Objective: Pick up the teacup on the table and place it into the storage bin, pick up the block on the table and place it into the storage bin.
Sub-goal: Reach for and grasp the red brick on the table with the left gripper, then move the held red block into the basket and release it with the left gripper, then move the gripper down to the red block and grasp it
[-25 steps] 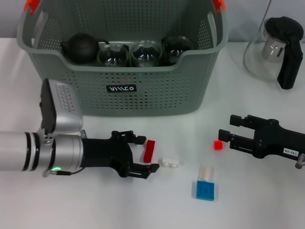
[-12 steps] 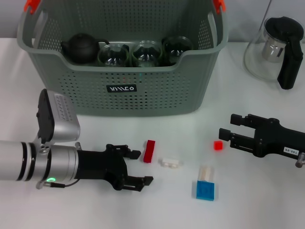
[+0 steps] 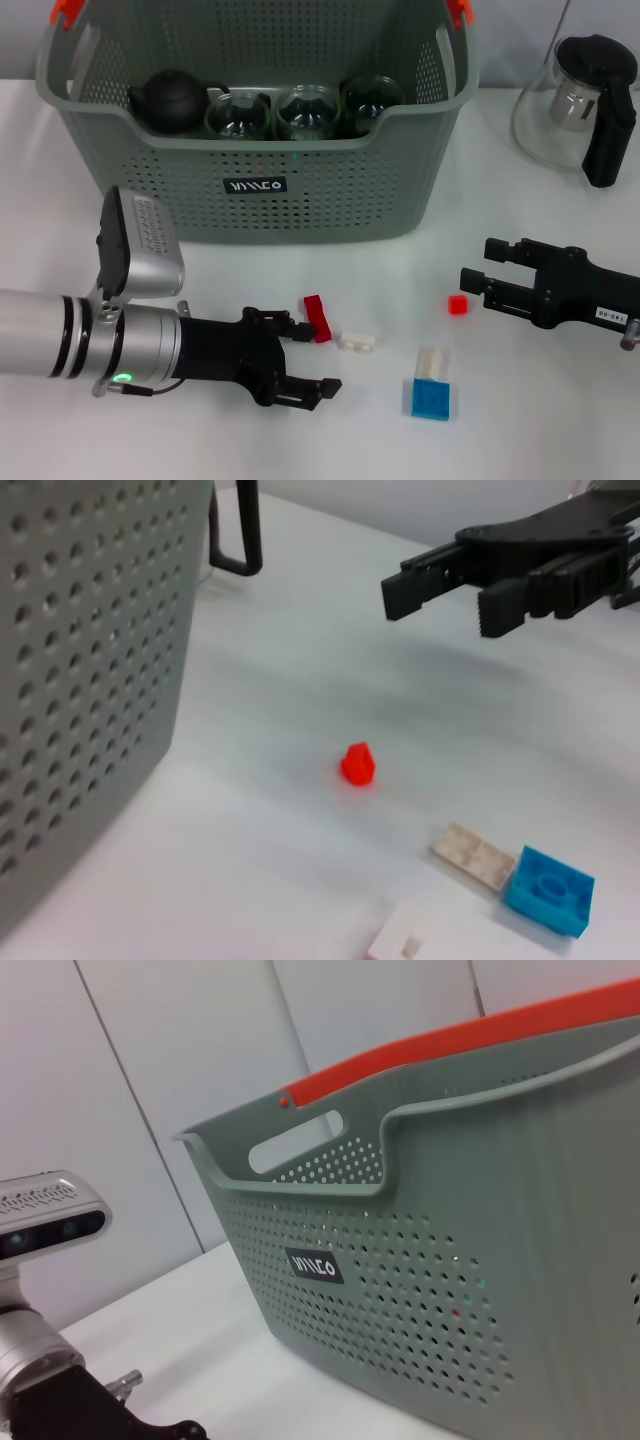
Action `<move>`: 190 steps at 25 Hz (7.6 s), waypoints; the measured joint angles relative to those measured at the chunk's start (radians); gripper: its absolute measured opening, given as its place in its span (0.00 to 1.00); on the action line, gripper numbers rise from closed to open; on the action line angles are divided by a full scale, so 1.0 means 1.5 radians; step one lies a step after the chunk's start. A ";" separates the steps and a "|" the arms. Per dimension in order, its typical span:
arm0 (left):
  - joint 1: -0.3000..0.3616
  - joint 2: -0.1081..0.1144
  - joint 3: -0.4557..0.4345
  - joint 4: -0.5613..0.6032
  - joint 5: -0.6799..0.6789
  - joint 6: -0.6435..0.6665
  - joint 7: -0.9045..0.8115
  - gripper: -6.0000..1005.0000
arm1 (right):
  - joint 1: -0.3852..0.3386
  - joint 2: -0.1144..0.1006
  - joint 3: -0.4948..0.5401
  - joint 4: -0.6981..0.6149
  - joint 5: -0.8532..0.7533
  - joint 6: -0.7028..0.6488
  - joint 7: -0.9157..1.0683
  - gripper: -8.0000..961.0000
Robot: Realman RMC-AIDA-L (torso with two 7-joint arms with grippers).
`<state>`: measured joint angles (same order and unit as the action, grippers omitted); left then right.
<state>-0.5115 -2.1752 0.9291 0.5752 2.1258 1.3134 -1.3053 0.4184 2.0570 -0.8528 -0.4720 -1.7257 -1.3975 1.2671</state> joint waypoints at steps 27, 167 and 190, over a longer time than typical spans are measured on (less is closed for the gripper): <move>-0.026 0.001 -0.029 -0.066 -0.078 -0.089 0.217 0.81 | 0.000 0.000 0.000 0.002 0.001 0.002 0.000 0.74; 0.069 0.004 -0.287 -0.084 -0.168 0.167 0.266 0.87 | 0.176 0.029 -0.191 -0.273 -0.490 0.042 0.413 0.62; 0.066 0.005 -0.287 -0.103 -0.175 0.155 0.277 0.87 | 0.195 0.031 -0.255 -0.230 -0.491 0.106 0.450 0.52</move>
<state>-0.4126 -2.1675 0.4985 0.4203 1.8634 1.5462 -0.8900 0.7114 2.1031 -1.2357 -0.8169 -2.4622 -1.2387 1.9424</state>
